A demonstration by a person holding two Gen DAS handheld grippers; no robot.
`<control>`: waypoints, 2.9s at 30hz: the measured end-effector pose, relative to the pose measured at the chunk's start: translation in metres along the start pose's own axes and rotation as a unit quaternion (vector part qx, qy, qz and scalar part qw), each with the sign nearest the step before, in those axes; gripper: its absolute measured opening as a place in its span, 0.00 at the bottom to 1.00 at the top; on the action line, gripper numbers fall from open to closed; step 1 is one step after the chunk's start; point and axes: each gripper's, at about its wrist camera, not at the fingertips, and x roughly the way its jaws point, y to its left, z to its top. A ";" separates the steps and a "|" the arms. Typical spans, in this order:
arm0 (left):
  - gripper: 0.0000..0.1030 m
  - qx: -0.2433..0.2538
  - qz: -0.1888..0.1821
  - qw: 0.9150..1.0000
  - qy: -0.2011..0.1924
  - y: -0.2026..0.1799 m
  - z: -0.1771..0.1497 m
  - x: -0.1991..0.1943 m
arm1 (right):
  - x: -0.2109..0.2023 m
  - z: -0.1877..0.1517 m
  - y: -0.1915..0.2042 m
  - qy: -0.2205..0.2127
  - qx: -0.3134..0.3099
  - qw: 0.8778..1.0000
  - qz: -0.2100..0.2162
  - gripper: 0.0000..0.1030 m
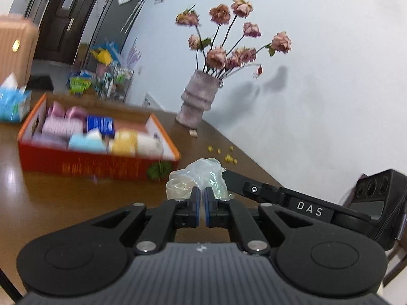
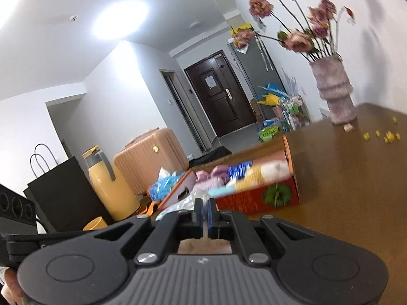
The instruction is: Organize soft objects
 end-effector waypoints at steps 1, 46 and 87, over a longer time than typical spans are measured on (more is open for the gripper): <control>0.05 0.005 0.006 1.000 0.001 0.001 0.013 0.007 | 0.007 0.010 0.000 0.001 -0.009 1.000 -0.001 0.03; 0.77 0.026 0.222 0.975 0.015 0.100 0.119 0.094 | 0.162 0.133 -0.010 0.074 -0.108 0.983 -0.129 0.71; 1.00 0.120 0.329 0.920 -0.178 0.001 -0.117 -0.155 | -0.090 -0.071 0.073 -0.089 -0.220 0.963 -0.126 1.00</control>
